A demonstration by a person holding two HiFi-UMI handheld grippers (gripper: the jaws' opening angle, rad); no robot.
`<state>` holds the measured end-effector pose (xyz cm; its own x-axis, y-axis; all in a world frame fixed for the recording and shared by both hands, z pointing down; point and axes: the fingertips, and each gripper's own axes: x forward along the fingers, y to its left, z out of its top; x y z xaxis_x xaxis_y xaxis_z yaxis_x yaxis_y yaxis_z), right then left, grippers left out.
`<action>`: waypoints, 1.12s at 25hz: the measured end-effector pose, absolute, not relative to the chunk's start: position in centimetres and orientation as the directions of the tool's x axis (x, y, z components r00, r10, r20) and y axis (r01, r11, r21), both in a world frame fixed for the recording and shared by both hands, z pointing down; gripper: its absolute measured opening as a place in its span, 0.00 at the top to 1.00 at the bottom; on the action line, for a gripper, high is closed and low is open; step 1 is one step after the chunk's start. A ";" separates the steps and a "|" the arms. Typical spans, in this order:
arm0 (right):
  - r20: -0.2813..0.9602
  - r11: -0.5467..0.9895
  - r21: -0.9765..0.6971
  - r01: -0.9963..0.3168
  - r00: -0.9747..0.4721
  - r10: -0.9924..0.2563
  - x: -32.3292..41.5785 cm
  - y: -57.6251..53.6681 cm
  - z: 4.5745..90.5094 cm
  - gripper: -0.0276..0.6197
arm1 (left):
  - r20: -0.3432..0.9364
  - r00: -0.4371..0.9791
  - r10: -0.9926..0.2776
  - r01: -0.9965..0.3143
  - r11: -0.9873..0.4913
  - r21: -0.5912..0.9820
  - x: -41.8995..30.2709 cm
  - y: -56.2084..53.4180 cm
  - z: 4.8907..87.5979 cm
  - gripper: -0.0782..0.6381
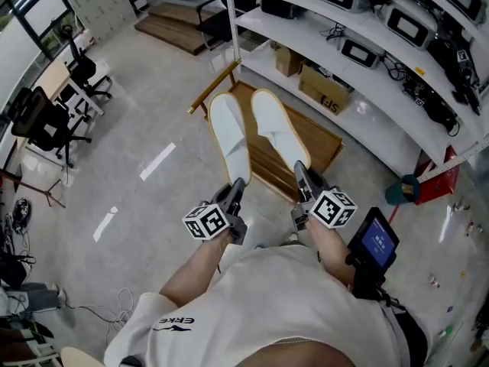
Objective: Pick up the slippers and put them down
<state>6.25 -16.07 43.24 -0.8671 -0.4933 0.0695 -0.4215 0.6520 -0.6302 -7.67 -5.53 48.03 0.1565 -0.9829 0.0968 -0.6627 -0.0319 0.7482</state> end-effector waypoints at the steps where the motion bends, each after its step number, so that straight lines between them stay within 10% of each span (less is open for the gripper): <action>1: 0.071 0.651 -0.633 -0.420 -0.868 -0.491 5.7 -15.8 43.5 0.91 | 0.097 0.152 -0.984 -0.662 -0.028 0.749 -8.2 -5.1 48.2 0.85; 28: 0.117 0.651 -0.690 -0.316 -0.937 -0.330 -9.7 -20.5 46.4 0.91 | 0.162 0.001 -0.987 -0.649 0.122 0.751 -20.6 -8.1 50.3 0.85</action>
